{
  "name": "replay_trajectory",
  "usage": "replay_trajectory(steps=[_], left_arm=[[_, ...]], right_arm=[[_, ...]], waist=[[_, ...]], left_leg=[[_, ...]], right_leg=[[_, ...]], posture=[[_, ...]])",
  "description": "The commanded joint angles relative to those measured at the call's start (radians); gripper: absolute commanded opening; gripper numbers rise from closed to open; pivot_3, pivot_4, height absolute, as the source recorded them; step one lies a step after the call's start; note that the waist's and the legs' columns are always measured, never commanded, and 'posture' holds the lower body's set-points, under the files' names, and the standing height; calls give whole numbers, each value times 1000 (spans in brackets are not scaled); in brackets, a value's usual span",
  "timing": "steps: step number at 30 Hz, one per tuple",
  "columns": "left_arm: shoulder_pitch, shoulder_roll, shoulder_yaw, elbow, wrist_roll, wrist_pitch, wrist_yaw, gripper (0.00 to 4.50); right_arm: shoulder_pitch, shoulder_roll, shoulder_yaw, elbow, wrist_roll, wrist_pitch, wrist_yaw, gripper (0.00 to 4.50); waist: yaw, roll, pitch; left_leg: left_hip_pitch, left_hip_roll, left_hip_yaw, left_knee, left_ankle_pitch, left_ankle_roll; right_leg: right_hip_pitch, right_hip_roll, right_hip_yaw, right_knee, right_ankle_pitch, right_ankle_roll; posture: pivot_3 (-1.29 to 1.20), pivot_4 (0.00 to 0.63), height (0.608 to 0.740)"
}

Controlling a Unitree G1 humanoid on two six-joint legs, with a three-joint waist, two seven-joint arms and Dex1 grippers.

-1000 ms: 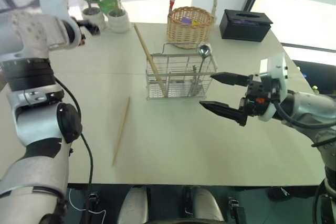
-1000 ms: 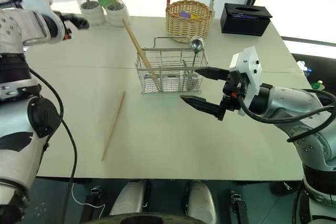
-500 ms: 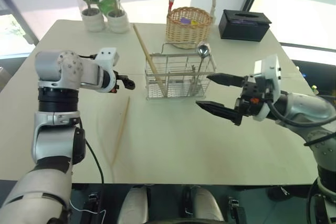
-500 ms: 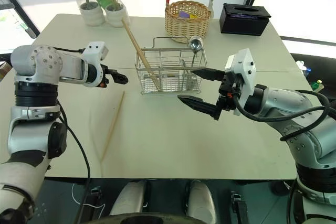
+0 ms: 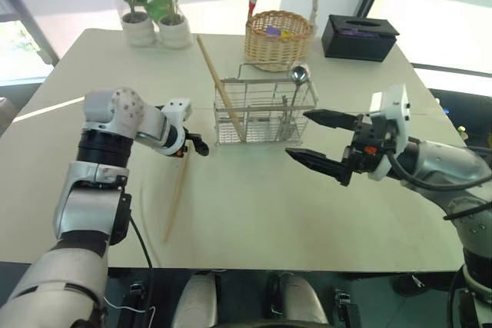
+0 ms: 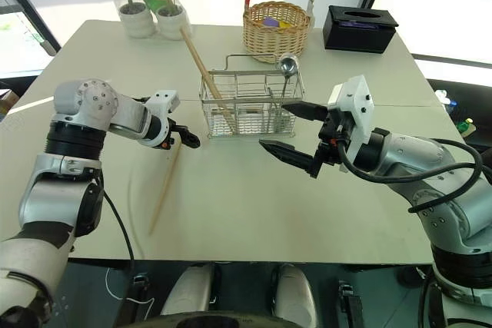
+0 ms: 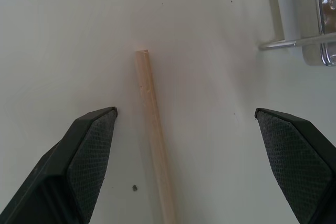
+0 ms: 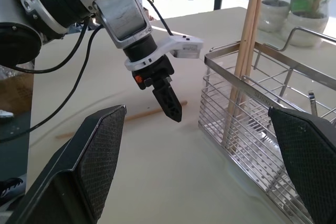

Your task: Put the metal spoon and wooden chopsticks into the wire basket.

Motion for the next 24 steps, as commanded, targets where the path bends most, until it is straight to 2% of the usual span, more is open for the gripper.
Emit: replay_trajectory(steps=[1, 2, 8, 18, 21, 24], left_arm=[[-12, -18, 46, 43, 21, 8, 56, 3917], [-15, -22, 56, 52, 27, 8, 69, 3609], [-20, -30, 75, 73, 13, 8, 116, 613], [-26, -3, 142, 91, 70, 8, 149, 613], [-33, 22, 174, 51, 134, -1, 124, 613], [-36, 76, 149, 25, 217, -151, 41, 613]], right_arm=[[-6, -1, -44, -24, 20, -11, -7, 4500], [-7, -2, -46, -23, 21, -11, -7, 4500], [-6, -5, -53, -27, 30, -4, -9, 4500], [48, -54, -57, -41, 30, -17, 76, 4500], [52, -64, -64, -38, 32, -17, 92, 4500], [52, -75, -70, -33, 30, -16, 106, 4500]], waist=[[0, 0, 0], [0, 0, 0], [3, 0, 0], [-2, 0, 0], [-3, 0, 0], [-4, 0, 0]], left_leg=[[0, 0, 0, 0, 0, 0], [0, 0, 0, 0, 0, 0], [0, 0, 0, 0, 0, 0], [0, 0, 0, 0, 0, 0], [0, 0, 0, 0, 0, 0], [0, 0, 0, -1, 0, 0]], right_leg=[[0, 0, 0, 0, 0, 0], [0, 0, 0, 0, 0, 0], [0, 0, 0, 0, 0, 0], [0, 0, 0, 0, 0, 0], [-1, 0, 0, 0, 0, 0], [-1, 0, 0, 0, 0, 0]], posture=[[0, 150, 712], [0, 150, 712], [0, 150, 712], [0, 150, 712], [0, 150, 712], [0, 150, 712]])
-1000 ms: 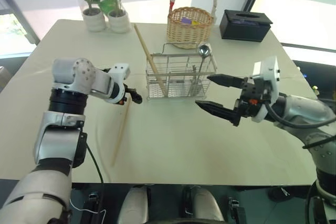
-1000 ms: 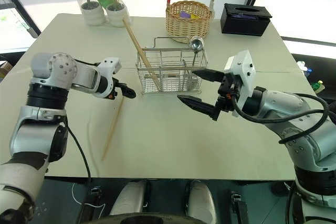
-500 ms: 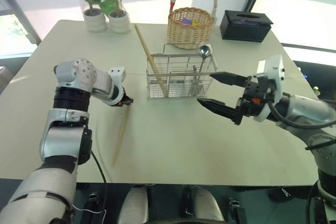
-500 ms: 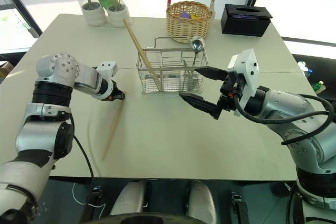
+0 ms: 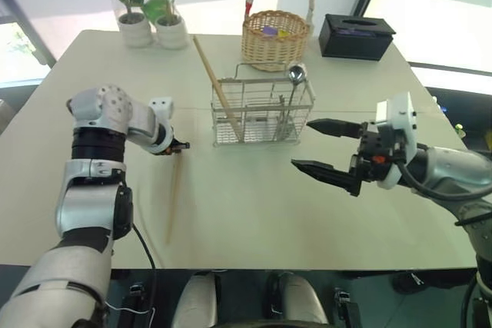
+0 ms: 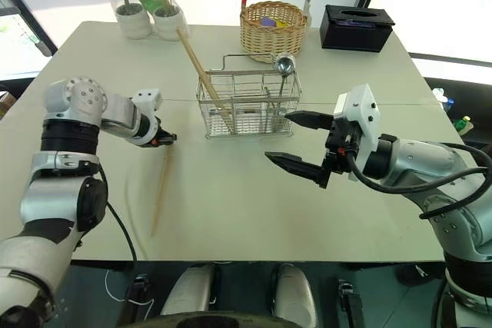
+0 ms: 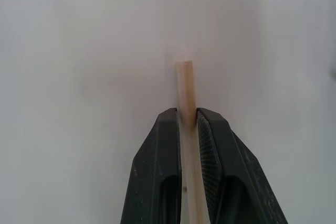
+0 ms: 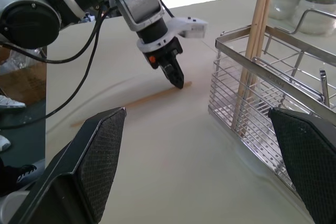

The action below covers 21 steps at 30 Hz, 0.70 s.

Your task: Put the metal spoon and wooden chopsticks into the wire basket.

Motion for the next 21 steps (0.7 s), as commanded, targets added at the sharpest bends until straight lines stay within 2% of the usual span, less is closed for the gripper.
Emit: replay_trajectory(steps=[1, 6, 10, 13, 16, 20, 21], left_arm=[[-28, 70, 13, -46, 92, -184, -94, 613], [-15, 103, 90, -63, 152, -443, -217, 613], [-6, 103, 210, -116, 157, -711, -289, 613], [-39, 93, 295, -159, 143, -904, -330, 613], [-164, 91, 358, -198, 109, -1069, -373, 613], [-273, 69, 320, -181, 106, -1052, -404, 613], [-269, 65, 281, -149, 132, -982, -396, 613]], right_arm=[[-3, -21, -44, -17, 10, -19, 22, 4500], [-3, -41, -57, -3, 9, -16, 42, 4500], [-2, -48, -63, 3, 13, -8, 49, 4500], [-8, -48, -63, 4, 22, 3, 46, 4500], [-27, -41, -50, 3, 29, 13, 30, 4500], [-38, -35, -41, 1, 23, 9, 22, 4500], [-41, -32, -41, 2, 20, 6, 17, 4500]], waist=[[2, 0, 0], [11, -1, 0], [6, -1, 0], [4, -1, 0], [6, -3, 1], [9, -3, 1], [9, -1, -1]], left_leg=[[0, 0, 0, 0, 0, 0], [-1, 0, 0, 0, 0, 0], [-2, 0, 1, 0, 0, 0], [-2, 0, 1, 0, 0, 0], [-1, 0, 1, 0, 0, 0], [-2, 0, 1, 2, 0, 0], [-1, -1, 1, 2, 0, 1]], right_leg=[[0, 0, 0, 0, 0, 0], [0, 0, 0, -2, 0, 0], [0, -1, 0, -3, 0, 0], [0, -1, 0, -2, 0, 0], [0, -1, 0, -2, 0, 0], [2, -1, 0, -3, 0, 0], [3, -1, 0, -3, 0, 0]], posture=[[0, 150, 712], [0, 150, 712], [0, 150, 712], [0, 150, 712], [0, 150, 712], [0, 150, 712], [0, 150, 712]])
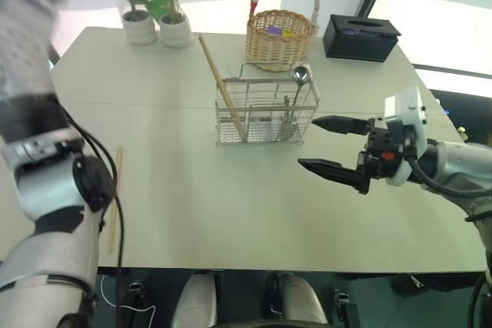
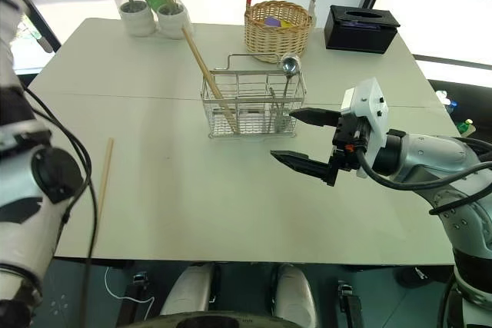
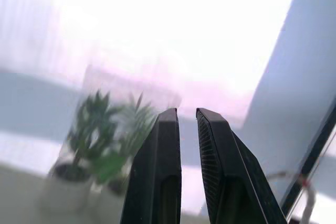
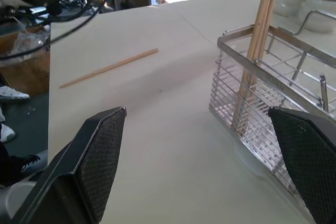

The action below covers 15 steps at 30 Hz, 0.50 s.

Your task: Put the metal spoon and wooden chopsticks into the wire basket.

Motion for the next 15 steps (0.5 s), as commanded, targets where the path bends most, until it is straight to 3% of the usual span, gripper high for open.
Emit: replay_trajectory(steps=[1, 4, 6, 10, 13, 15], left_arm=[[-4, -15, -91, 48, 41, 123, -3, 613], [81, 0, -221, 90, 140, 314, 19, 613], [146, 24, -261, 120, 217, 496, 116, 613], [240, 38, -197, 64, 230, 820, 193, 613], [281, 57, -182, 36, 275, 892, 220, 613], [272, 63, -163, 32, 294, 919, 228, 1375]], right_arm=[[-22, 6, -11, -13, 1, -15, -13, 4500], [-24, 20, -20, -9, 13, -8, -41, 4500], [-7, 24, -26, -20, 9, -11, -50, 4500], [23, 37, -31, -42, 11, -17, -69, 4500], [30, 63, -15, -46, 7, -23, -92, 4500], [31, 73, -4, -47, -3, -28, -95, 4500]], waist=[[0, 4, -3], [-2, 10, -6], [-10, 10, -6], [-48, -1, 0], [-50, -3, 1], [-48, -2, 1]], left_leg=[[1, -1, 0, 0, 0, 0], [4, -1, 0, 0, -1, 1], [6, 0, 0, -1, -1, 1], [0, 2, -1, -2, 0, 1], [-1, 2, -1, -2, 0, 1], [-1, 1, -1, -2, 0, 1]], right_leg=[[1, 0, 0, 0, 0, 0], [3, -1, 0, 2, -1, 2], [3, 0, 0, 4, -3, 4], [-7, 3, 1, 7, 0, 0], [-7, 3, 1, 9, 0, 0], [-5, 2, 1, 6, 0, 0]], posture=[[0, 150, 712], [0, 150, 712], [0, 150, 712], [0, 150, 712], [0, 150, 712], [0, 150, 712]])
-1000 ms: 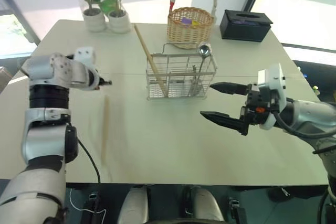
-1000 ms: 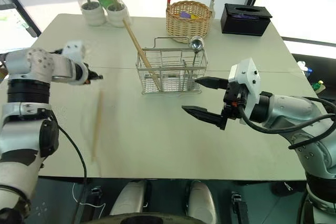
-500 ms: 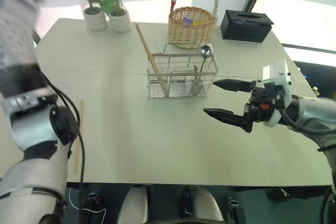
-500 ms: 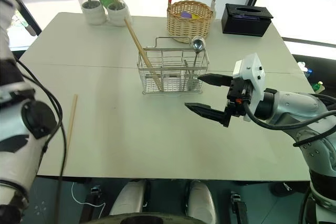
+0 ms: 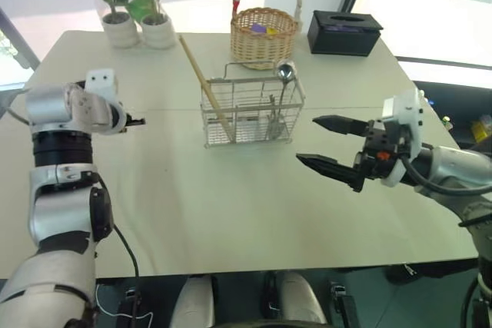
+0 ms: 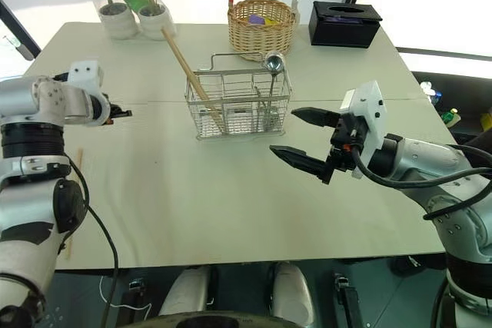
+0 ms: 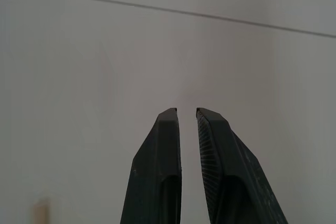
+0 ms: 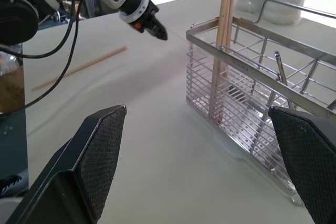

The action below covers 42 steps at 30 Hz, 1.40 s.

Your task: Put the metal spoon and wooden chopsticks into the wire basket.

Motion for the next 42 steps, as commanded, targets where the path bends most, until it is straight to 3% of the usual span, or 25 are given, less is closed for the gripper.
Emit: replay_trajectory(steps=[1, 6, 9, 12, 22, 35, 37, 42], left_arm=[[-40, 38, 50, -53, 43, 52, 18, 1889], [-72, 60, 58, -79, 93, 136, 23, 4423], [-61, 71, 86, -100, 95, 202, 17, 4469], [-7, 75, 90, -88, 6, 211, 2, 4469], [122, 95, 141, -114, -190, 211, 182, 4469], [273, 151, 159, -53, -721, 211, 591, 4469], [264, 155, 155, -41, -772, 211, 639, 3630], [249, 164, 153, -19, -857, 211, 726, 1030]], right_arm=[[-1, 14, 3, -29, -8, -26, -10, 4500], [-4, 28, 15, -21, -20, -35, -12, 4500], [-10, 34, 13, -15, -22, -41, -14, 4500], [-8, 44, 5, -8, -13, -45, -19, 4500], [6, 45, 16, -9, -30, -52, -9, 4500], [-21, 67, 14, 18, -42, -49, -41, 4500], [-22, 68, 14, 17, -41, -48, -45, 4500], [-13, 65, 20, 7, -40, -46, -44, 4500]], waist=[[2, 0, 0], [24, 0, 0], [20, 0, 0], [19, 1, 0], [22, 1, 0], [20, 2, -1], [20, 1, -1], [20, 2, -1]], left_leg=[[1, 0, 0, 0, 0, 0], [1, 0, -1, 0, 0, 0], [1, 0, -1, 1, 0, -1], [1, 0, -1, 0, 0, -1], [2, 0, -1, 0, 0, -1], [2, 0, -1, 0, 0, -1], [2, 0, -1, 0, 0, -1], [3, 0, 0, 0, 0, -1]], right_leg=[[1, -1, 0, -1, 0, 0], [1, -1, -1, -3, 0, 0], [1, -1, -1, -3, 0, 0], [1, -1, -1, -3, 0, 0], [2, -1, 0, -2, 0, 0], [2, -1, 0, -2, 0, 0], [2, -1, 0, -2, 0, 0], [2, -1, 0, -2, 0, 0]], posture=[[0, 150, 712], [0, 150, 712], [0, 150, 712], [0, 150, 712], [0, 150, 712], [0, 150, 712], [0, 150, 712], [0, 150, 712]])
